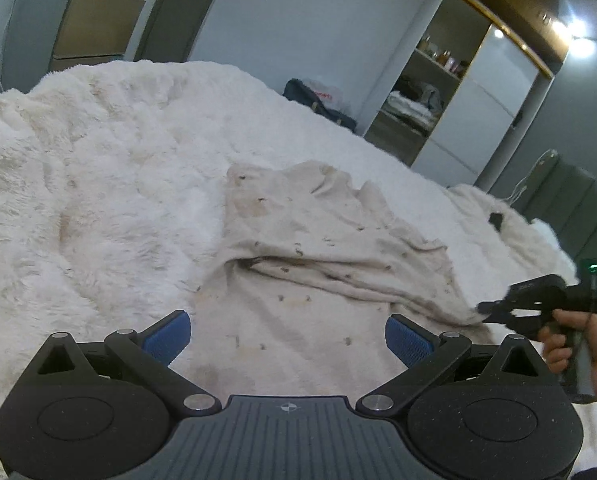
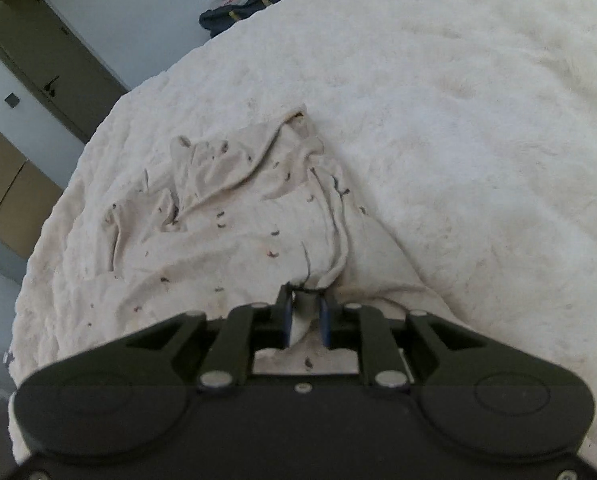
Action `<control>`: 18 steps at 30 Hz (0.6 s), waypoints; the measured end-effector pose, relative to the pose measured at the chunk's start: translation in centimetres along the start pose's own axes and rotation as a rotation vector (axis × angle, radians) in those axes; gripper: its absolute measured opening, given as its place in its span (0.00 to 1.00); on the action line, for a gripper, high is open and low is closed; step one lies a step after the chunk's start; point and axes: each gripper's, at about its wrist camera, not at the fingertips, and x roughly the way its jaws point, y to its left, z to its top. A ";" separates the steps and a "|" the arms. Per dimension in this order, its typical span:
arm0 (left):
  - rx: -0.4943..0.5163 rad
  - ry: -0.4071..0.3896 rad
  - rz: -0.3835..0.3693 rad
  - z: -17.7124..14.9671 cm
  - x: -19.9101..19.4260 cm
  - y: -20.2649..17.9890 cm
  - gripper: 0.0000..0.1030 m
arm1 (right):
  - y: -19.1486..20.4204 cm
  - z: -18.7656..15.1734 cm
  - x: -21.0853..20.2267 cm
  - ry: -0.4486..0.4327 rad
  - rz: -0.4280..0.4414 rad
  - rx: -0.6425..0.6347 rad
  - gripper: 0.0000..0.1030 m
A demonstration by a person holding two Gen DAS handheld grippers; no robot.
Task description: Fold clothes
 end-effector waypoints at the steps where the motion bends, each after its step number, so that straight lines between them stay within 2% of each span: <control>1: 0.005 -0.006 0.016 -0.1 0.0 0.0 1.00 | -0.5 -0.2 -0.2 0.002 0.013 -0.002 0.17; 5: 0.017 -0.012 0.061 -0.5 -0.1 0.1 1.00 | -2.1 -1.8 -2.4 -0.037 0.045 -0.013 0.21; 8: 0.027 0.023 0.078 -1.2 0.2 -0.5 1.00 | -2.6 -4.9 -5.9 -0.084 0.045 -0.090 0.34; 10: 0.084 0.045 0.079 -1.7 -0.2 -1.7 1.00 | -2.6 -6.9 -8.5 -0.123 0.040 -0.141 0.36; 13: 0.181 0.051 0.092 -2.5 -1.8 -3.3 1.00 | -2.5 -9.1 -11.9 -0.152 0.111 -0.173 0.46; 14: 0.199 0.051 0.101 -2.7 -2.2 -3.5 1.00 | -2.4 -10.3 -13.8 -0.180 0.130 -0.226 0.53; 15: 0.189 0.053 0.116 -2.7 -2.7 -3.3 1.00 | -2.4 -11.3 -15.6 -0.209 0.138 -0.276 0.58; 18: 0.130 0.071 0.154 -2.7 -4.1 -1.9 1.00 | -3.1 -12.5 -16.9 -0.255 0.066 -0.344 0.59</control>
